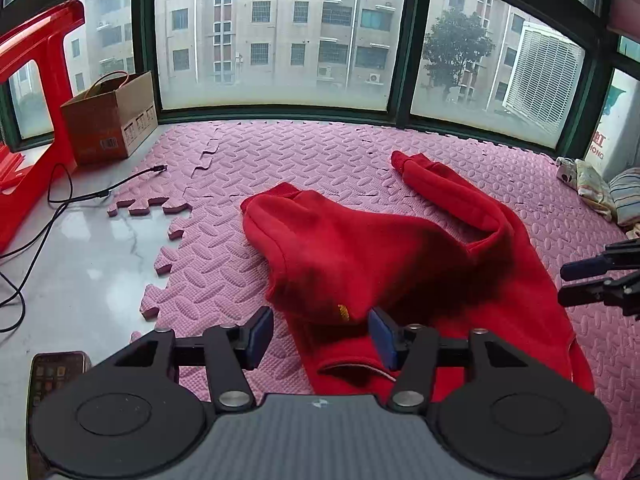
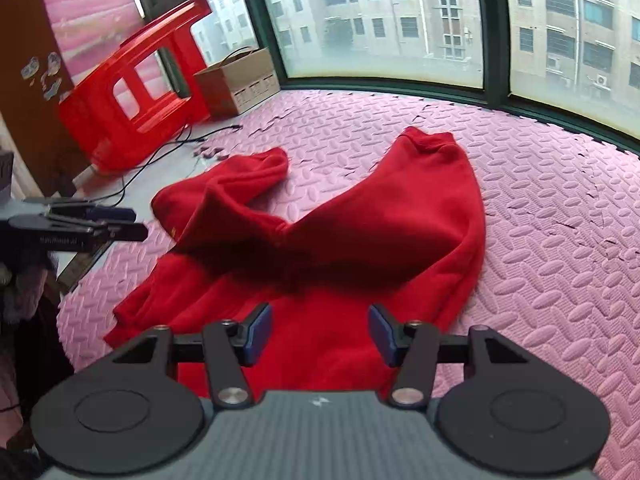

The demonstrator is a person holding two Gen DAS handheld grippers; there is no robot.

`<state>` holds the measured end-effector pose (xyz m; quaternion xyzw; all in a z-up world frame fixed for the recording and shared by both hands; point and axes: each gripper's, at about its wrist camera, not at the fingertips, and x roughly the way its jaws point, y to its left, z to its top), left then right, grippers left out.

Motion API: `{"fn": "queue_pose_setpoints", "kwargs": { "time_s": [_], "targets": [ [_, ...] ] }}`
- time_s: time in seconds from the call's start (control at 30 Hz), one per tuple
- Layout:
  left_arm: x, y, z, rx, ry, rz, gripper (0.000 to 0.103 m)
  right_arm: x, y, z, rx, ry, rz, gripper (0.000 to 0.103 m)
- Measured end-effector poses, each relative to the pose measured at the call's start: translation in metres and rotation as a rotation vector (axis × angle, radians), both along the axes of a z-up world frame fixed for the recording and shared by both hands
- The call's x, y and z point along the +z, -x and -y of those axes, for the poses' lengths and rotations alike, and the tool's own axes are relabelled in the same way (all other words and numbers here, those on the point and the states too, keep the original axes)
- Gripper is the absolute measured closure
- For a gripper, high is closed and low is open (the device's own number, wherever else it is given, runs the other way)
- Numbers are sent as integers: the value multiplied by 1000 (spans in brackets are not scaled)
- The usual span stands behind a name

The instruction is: Fold clothes

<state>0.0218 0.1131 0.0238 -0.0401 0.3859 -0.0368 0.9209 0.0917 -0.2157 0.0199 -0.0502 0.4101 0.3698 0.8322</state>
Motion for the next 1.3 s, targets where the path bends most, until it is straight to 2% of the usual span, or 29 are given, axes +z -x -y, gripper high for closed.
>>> {"fn": "queue_pose_setpoints", "kwargs": {
  "time_s": [0.17, 0.23, 0.33, 0.57, 0.6, 0.67, 0.7, 0.77, 0.9, 1.03, 1.3],
  "targets": [
    [-8, 28, 14, -58, 53, -85, 46, 3, 55, -10, 127, 44, 19, 47],
    [-16, 35, 19, -56, 66, -110, 46, 1, 75, -14, 163, 62, 37, 40],
    [-22, 42, 22, -50, 106, -135, 46, -3, 101, -24, 217, 105, 72, 40],
    [-29, 44, 24, -35, 186, -163, 48, -21, 130, -45, 245, 241, 255, 40],
    [-32, 43, 23, -26, 204, -172, 48, -25, 131, -48, 244, 256, 273, 42],
    [-39, 40, 20, -5, 251, -192, 57, -31, 131, -52, 228, 280, 297, 47],
    [-42, 40, 19, 7, 268, -200, 62, -34, 130, -53, 215, 287, 304, 54],
    [-41, 40, 17, 13, 282, -195, 72, -34, 127, -51, 187, 269, 295, 56],
    [-34, 43, 13, 11, 320, -188, 87, -26, 126, -47, 133, 246, 284, 69],
    [-22, 48, 12, -8, 350, -176, 91, -16, 130, -43, 108, 251, 293, 75],
    [1, 72, 16, -65, 394, -176, 93, 13, 140, -24, 92, 207, 269, 82]
  ]
}}
